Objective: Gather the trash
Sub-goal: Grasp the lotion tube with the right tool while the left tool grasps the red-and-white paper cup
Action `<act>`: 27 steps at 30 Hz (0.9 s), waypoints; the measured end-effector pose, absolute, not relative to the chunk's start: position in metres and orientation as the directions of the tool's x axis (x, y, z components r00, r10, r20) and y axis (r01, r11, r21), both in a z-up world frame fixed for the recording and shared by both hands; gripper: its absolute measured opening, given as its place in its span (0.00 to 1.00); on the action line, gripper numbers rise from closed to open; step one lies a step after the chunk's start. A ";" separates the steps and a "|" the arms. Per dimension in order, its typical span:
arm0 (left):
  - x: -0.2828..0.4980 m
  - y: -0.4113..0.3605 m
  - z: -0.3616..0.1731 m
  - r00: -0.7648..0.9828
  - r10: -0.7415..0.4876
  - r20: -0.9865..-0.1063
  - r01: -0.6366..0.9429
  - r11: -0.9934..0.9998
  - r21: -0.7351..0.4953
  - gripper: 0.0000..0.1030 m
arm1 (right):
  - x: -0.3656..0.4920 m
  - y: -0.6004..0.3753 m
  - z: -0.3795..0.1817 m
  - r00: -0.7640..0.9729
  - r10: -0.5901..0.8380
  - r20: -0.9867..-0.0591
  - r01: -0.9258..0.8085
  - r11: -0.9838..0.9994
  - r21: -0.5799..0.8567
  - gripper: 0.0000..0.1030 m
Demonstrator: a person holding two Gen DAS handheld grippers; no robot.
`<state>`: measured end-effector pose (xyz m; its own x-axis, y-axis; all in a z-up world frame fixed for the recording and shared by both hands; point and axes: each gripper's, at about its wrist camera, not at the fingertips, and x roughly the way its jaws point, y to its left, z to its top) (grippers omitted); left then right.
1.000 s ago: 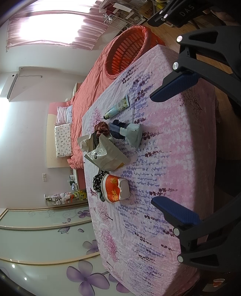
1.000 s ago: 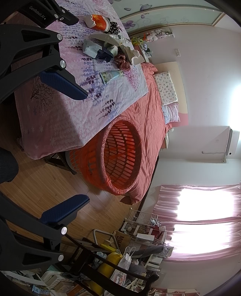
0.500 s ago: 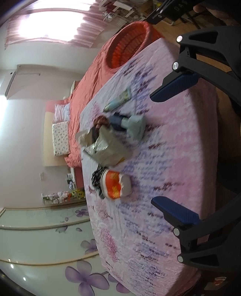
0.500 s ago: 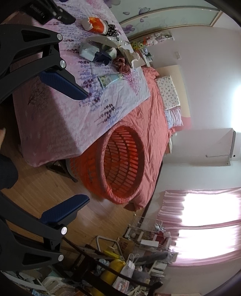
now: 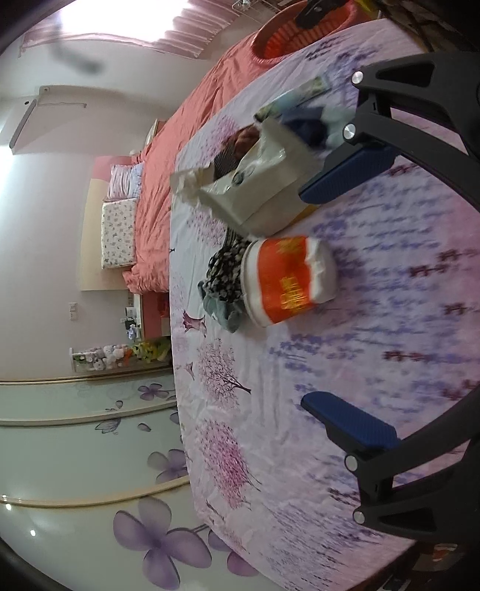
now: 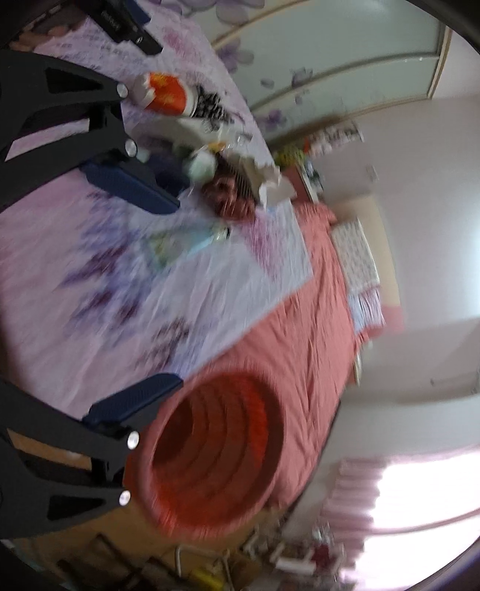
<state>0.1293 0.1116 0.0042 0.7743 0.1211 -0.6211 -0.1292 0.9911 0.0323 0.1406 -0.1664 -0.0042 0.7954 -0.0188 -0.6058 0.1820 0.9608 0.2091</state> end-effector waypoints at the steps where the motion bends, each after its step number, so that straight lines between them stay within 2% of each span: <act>1: 0.138 0.113 0.002 0.771 0.113 -0.627 -0.123 0.992 0.028 0.96 | 0.157 -0.165 -0.008 0.780 0.011 -0.626 0.167 0.960 0.225 0.72; 3: 0.153 0.115 -0.002 0.762 0.102 -0.639 -0.113 0.993 0.023 0.96 | 0.176 -0.163 -0.012 0.766 0.052 -0.641 0.145 0.957 0.250 0.68; 6: 0.173 0.116 -0.010 0.744 0.091 -0.662 -0.103 0.994 0.020 0.96 | 0.209 -0.159 -0.025 0.728 0.084 -0.680 0.125 0.959 0.253 0.57; 11: 0.195 0.119 -0.025 0.716 0.077 -0.694 -0.099 0.995 0.008 0.96 | 0.240 -0.145 -0.043 0.675 0.114 -0.729 0.075 0.972 0.222 0.53; 14: 0.203 0.120 -0.030 0.706 0.063 -0.705 -0.093 0.996 -0.005 0.96 | 0.250 -0.138 -0.049 0.653 0.114 -0.749 0.058 0.978 0.200 0.47; 17: 0.210 0.119 -0.037 0.695 0.053 -0.717 -0.083 0.996 -0.008 0.96 | 0.257 -0.134 -0.054 0.633 0.103 -0.767 0.056 0.982 0.178 0.34; 19: 0.214 0.118 -0.042 0.685 0.049 -0.727 -0.076 0.997 -0.004 0.94 | 0.258 -0.133 -0.054 0.632 0.093 -0.769 0.062 0.983 0.171 0.32; 23: 0.225 0.116 -0.052 0.661 0.045 -0.749 -0.076 0.997 -0.006 0.83 | 0.259 -0.131 -0.053 0.634 0.085 -0.769 0.065 0.985 0.163 0.32; 27: 0.234 0.119 -0.057 0.652 0.035 -0.757 -0.080 0.997 -0.023 0.81 | 0.258 -0.131 -0.053 0.633 0.081 -0.770 0.065 0.985 0.157 0.32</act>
<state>0.2339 0.1187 -0.0571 0.6524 0.0346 -0.7571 -0.0800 0.9965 -0.0235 0.2584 -0.1312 -0.0526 0.6332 0.0810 -0.7697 0.0648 0.9855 0.1570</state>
